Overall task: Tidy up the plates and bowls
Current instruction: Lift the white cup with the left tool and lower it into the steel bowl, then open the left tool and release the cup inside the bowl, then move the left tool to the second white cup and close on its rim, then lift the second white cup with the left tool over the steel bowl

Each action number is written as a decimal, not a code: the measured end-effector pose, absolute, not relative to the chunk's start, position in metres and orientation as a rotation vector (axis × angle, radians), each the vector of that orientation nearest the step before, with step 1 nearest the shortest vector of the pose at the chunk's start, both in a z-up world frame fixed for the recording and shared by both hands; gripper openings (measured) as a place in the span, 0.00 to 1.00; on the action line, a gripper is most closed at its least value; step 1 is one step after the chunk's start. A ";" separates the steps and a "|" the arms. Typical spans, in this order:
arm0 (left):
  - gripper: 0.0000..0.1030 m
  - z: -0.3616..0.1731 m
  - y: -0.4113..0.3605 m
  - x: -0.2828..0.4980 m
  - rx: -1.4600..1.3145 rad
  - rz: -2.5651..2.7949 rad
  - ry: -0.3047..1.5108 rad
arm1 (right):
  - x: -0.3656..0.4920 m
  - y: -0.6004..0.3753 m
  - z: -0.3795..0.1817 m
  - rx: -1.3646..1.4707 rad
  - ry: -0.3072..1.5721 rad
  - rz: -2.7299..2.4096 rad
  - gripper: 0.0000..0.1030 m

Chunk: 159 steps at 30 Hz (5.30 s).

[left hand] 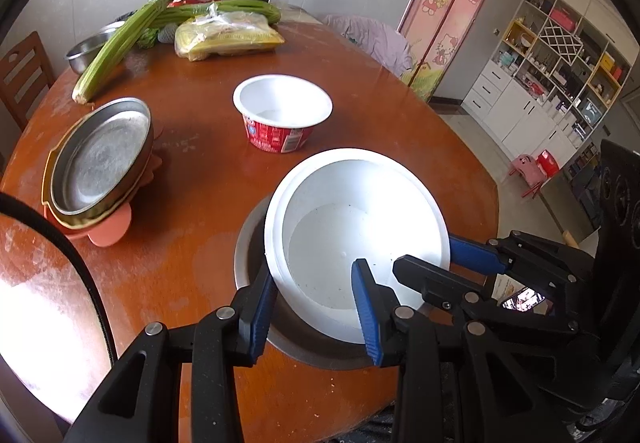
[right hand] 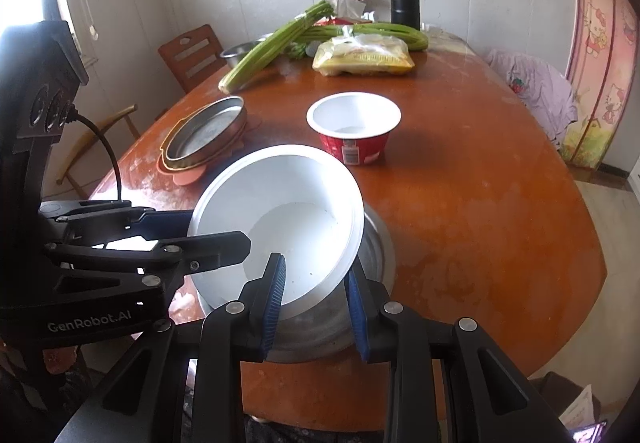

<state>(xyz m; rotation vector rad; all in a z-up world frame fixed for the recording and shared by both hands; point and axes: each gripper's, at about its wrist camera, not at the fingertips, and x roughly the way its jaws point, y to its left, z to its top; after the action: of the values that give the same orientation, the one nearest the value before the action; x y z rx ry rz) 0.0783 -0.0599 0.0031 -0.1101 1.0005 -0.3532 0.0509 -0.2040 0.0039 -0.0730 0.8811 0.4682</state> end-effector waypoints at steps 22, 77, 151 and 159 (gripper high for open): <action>0.37 -0.023 -0.074 0.091 -0.030 -0.303 1.057 | 0.063 -0.206 -0.016 -0.089 0.927 0.461 0.31; 0.56 -0.009 -0.053 0.283 -0.053 -0.216 1.079 | 0.235 -0.208 -0.010 -0.056 0.915 0.353 0.48; 0.50 0.062 -0.066 0.163 -0.068 -0.349 0.920 | 0.121 -0.196 0.042 0.052 0.854 0.471 0.35; 0.50 0.059 -0.063 0.133 -0.066 -0.357 0.913 | 0.095 -0.193 0.040 0.046 0.850 0.480 0.35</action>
<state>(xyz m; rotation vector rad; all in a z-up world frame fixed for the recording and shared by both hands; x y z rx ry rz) 0.1328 -0.0629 0.0587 -0.0657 0.9131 -0.3566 0.0946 -0.1932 0.0404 0.0456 0.8497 0.4803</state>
